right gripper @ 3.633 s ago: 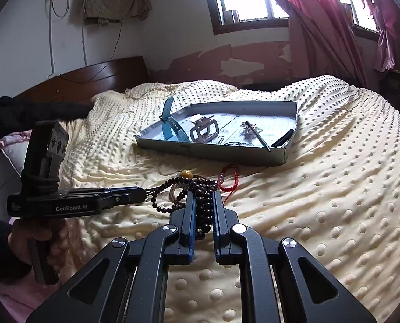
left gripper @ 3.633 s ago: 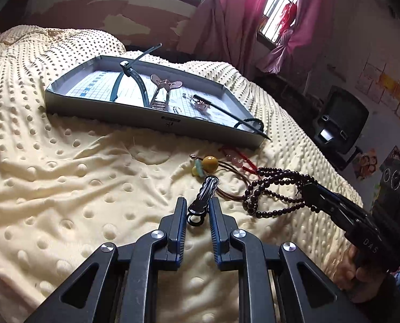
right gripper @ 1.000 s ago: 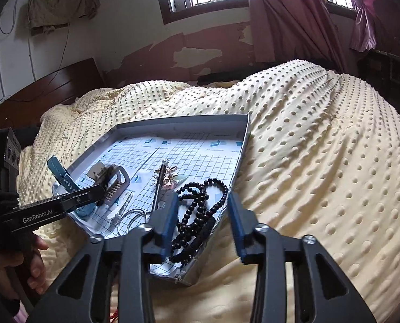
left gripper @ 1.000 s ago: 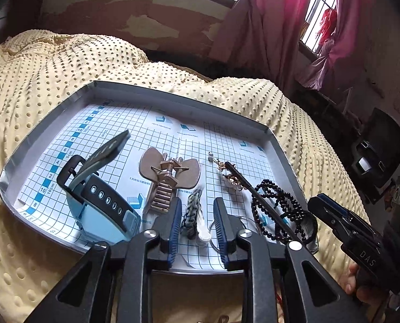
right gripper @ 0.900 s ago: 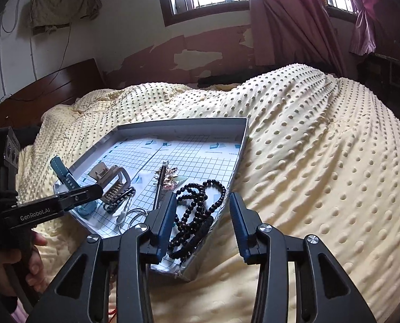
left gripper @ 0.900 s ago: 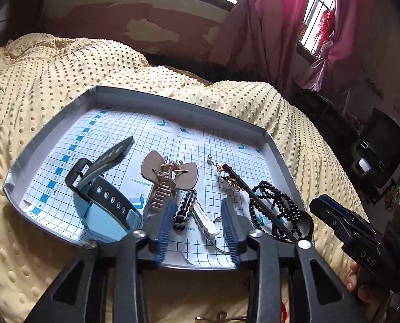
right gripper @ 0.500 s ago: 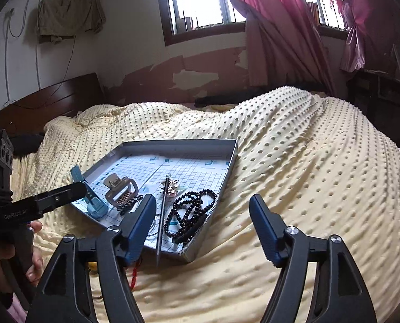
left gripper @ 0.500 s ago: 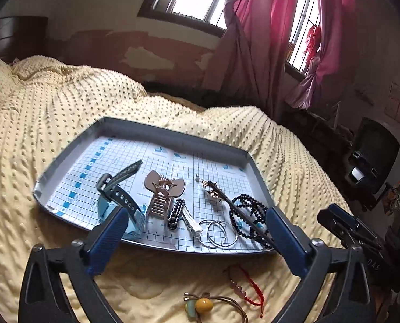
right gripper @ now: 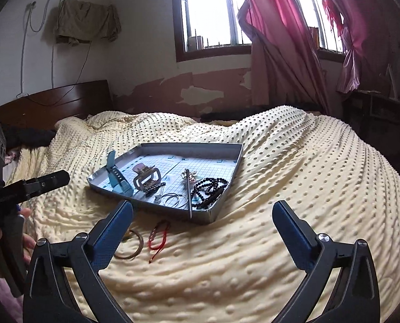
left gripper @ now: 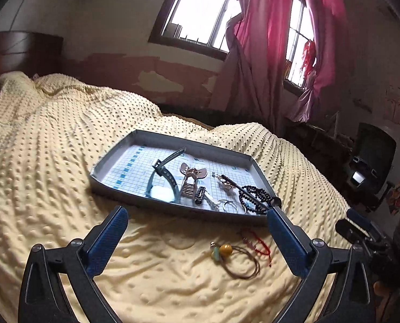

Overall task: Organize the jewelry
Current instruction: 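Withdraw both open tools from the tray toward the last jewelry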

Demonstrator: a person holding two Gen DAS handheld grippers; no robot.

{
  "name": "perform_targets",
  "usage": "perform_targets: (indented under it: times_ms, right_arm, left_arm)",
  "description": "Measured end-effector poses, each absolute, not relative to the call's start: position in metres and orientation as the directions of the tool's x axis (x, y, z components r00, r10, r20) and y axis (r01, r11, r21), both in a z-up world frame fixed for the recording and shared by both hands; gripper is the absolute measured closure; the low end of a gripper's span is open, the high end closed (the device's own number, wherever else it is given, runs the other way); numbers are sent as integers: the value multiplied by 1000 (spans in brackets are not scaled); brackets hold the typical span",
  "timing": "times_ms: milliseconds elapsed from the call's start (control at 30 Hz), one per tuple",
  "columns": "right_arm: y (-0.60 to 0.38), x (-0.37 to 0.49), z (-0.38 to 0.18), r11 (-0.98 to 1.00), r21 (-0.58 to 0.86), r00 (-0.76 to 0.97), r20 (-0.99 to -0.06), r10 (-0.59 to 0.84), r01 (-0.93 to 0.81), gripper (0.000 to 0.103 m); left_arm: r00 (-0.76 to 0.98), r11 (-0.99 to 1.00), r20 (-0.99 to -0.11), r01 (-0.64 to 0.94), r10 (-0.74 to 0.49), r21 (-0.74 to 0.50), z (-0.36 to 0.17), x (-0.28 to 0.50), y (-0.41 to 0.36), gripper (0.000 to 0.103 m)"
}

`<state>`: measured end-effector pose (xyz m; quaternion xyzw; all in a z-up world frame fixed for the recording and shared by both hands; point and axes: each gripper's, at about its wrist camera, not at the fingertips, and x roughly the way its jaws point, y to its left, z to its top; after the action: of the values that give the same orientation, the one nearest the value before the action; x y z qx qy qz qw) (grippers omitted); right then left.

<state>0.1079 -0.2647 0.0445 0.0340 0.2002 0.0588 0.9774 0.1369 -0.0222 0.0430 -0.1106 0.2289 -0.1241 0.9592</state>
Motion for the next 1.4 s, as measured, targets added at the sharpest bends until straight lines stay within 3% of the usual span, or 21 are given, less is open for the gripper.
perform_targets:
  times_ms: [400,633,900,1167,1400]
  right_arm:
    - [-251,52,39,997,63,932,-355,68,-49,1]
    - [-245,37,31,997,60,926,-371,62,-43,1]
    - [-238,31,16,997,47,897,-437,68,-53,1]
    - [-237,39,2,996,63,867,-492,79,-55,1]
    - [-239,52,-4,995,81,847,-524,89,-54,1]
  left_arm:
    - [895,966,-366,212,-254,-150,36,81,-3,0]
    - [892,971,-385,214,-237,-103,24,65,0,0]
    - [880,978,-428,199,-205,-59,8,62,2,0]
    - [805,975,-552,194,-219,-104,-13,77,5,0]
    - [795,980,-573,175,-199,-99,-17,83,2,0]
